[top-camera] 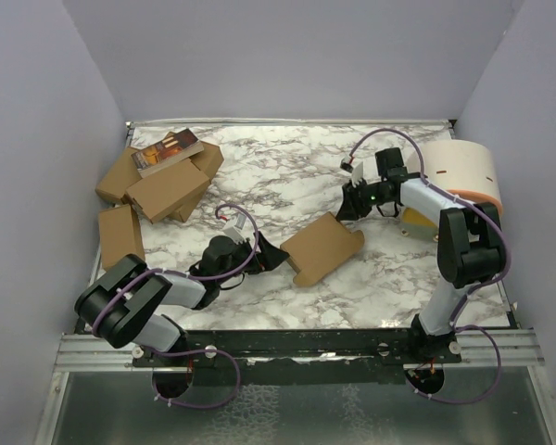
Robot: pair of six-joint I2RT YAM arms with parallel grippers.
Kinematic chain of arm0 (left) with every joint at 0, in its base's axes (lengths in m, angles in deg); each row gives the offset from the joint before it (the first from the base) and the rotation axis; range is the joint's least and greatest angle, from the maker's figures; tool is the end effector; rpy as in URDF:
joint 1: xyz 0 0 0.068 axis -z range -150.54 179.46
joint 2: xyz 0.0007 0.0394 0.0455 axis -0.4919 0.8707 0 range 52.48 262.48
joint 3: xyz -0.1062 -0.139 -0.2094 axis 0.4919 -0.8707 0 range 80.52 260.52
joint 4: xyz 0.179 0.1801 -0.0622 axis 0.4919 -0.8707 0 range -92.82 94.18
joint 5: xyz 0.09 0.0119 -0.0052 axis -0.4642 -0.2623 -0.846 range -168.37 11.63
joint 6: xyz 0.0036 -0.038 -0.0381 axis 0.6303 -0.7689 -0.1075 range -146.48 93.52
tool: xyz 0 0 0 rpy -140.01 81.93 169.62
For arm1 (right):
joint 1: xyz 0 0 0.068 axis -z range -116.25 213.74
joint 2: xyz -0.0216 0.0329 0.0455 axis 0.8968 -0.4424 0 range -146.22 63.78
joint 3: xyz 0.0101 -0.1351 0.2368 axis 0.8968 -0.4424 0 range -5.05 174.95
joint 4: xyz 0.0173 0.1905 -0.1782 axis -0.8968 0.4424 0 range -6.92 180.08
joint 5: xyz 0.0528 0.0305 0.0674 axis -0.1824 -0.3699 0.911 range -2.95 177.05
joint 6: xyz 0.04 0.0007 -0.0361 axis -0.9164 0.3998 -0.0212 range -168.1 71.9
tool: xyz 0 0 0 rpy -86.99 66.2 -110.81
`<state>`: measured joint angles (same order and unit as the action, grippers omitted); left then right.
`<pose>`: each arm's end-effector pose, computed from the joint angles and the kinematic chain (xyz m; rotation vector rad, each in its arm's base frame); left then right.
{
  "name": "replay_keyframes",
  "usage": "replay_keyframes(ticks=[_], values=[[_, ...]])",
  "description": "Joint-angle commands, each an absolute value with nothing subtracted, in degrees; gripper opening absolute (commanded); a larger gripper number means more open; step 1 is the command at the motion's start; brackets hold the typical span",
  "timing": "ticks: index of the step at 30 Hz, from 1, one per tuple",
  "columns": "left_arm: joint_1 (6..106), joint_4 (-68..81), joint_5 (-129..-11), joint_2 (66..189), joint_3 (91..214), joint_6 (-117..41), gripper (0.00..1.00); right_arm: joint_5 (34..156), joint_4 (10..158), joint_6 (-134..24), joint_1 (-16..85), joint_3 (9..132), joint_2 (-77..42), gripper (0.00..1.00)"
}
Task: Fold the paper box
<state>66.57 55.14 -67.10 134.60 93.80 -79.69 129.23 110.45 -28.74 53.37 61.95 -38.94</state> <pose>0.1807 -0.1454 0.1348 -0.1433 2.0777 -1.2168 0.3473 0.0879 0.1873 -0.8568 2.3366 0.9065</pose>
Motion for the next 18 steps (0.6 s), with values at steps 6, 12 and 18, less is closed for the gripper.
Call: replay_keyframes(ticks=[6, 12, 18], values=[[66.3, 57.6, -66.3, 135.6, 93.9, -80.1, 0.85, 133.1, 110.4, -28.4, 53.7, 61.4, -40.0, 0.27], [66.3, 58.5, -65.6, 136.7, 94.3, -80.3, 0.85, 132.4, 111.3, -27.9, 53.7, 62.0, -42.0, 0.25], [66.4, 59.3, -65.5, 137.2, 94.2, -80.6, 0.85, 132.9, 112.0, -27.7, 53.7, 62.4, -42.6, 0.11]])
